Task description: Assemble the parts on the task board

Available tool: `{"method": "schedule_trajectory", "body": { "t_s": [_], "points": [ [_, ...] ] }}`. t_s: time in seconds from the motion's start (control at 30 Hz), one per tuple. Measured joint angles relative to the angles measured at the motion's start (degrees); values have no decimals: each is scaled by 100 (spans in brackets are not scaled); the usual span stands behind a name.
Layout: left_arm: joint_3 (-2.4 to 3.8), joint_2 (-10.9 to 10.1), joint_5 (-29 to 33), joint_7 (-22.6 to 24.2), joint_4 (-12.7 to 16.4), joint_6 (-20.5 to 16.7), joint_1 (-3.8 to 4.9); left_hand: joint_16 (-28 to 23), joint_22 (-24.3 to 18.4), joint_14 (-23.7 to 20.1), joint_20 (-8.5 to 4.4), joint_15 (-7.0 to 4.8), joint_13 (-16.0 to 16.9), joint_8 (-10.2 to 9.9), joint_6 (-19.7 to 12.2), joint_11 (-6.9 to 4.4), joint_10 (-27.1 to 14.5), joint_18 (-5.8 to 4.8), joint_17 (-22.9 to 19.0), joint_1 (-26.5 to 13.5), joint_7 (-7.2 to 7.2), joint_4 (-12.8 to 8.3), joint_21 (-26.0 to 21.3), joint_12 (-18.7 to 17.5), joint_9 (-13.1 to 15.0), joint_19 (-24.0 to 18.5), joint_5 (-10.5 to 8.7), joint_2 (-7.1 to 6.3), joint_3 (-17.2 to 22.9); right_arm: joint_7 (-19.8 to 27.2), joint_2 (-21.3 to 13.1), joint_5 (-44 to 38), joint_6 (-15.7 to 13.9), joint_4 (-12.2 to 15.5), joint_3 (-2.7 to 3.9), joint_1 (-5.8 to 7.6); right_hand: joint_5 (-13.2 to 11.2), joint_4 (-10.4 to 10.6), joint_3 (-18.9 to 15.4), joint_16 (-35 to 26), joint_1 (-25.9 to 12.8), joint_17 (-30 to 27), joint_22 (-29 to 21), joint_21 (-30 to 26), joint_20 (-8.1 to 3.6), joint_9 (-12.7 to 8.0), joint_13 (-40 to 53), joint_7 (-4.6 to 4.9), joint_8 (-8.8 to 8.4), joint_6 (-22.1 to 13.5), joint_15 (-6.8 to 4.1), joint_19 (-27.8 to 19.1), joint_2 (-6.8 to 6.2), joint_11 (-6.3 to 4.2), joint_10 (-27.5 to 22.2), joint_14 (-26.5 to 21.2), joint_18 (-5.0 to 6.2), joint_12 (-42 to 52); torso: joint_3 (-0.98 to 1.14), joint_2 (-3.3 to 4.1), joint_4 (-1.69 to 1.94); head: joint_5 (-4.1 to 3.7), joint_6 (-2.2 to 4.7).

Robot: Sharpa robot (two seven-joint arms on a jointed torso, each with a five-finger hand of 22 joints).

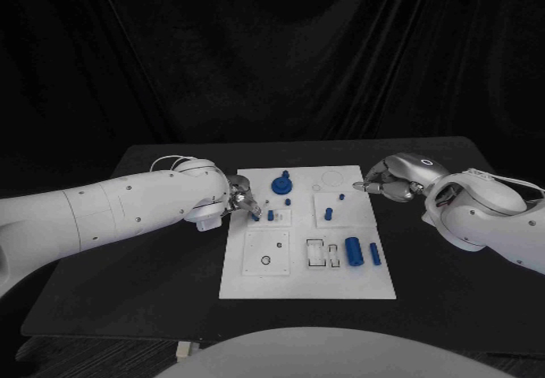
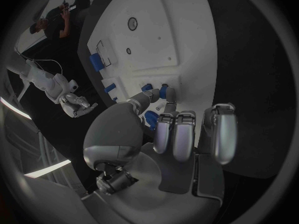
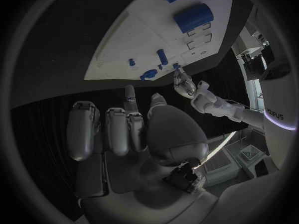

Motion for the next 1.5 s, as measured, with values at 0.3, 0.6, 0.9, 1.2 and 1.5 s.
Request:
{"method": "schedule_trajectory", "body": {
  "t_s": [0.3,0.6,0.9,1.2,1.5],
  "points": [
    [-11,-121,-2,75,132,-216,60,0,0,0,0,0,0,16,0,0,0,0,0,0,1,30,0,0,26,0,79,0,30,0,-2,1,3,-3,0,-1,0,0,0,0,0,0,0,0,0,-1,0,0,-21,0,0,0,0,0,0,0,0,0,-1,0,-2,-7,0],
    [-3,-95,-2,134,44,-222,221,0,-1,0,-22,0,0,15,1,0,0,0,0,0,1,70,-37,0,26,-22,81,0,70,0,9,4,4,-14,0,-4,0,0,0,0,0,-6,-1,0,0,-1,-1,0,-21,0,0,0,0,0,0,0,0,0,-2,-3,-1,-10,0],
    [-5,-3,-3,152,-92,-100,238,0,-1,0,-21,0,0,9,3,0,0,1,0,-1,4,93,-82,0,26,-22,107,-1,94,0,26,9,8,-24,0,-6,0,0,0,-23,0,-28,-1,0,0,-1,-1,0,-21,0,0,0,0,0,0,0,0,0,-1,-4,-3,-1,0],
    [-8,-24,-3,140,-173,524,292,0,-2,0,-21,0,0,8,-3,0,0,1,0,84,4,94,-134,0,46,-63,-111,-87,94,1,23,14,13,-36,0,-10,0,0,0,-23,17,-29,-1,0,0,-1,-2,0,-21,0,0,0,18,0,0,0,0,0,-2,4,-5,-12,0],
    [-2,128,-4,170,-360,1406,483,0,-2,0,-21,0,0,-13,-5,0,0,1,0,121,5,94,-170,0,33,-104,-274,-124,95,0,37,18,20,-42,0,-12,0,0,0,-23,23,-29,-1,-27,0,-2,-1,0,-21,0,0,0,23,0,0,0,0,0,-2,1,-2,4,0]
  ]
}}
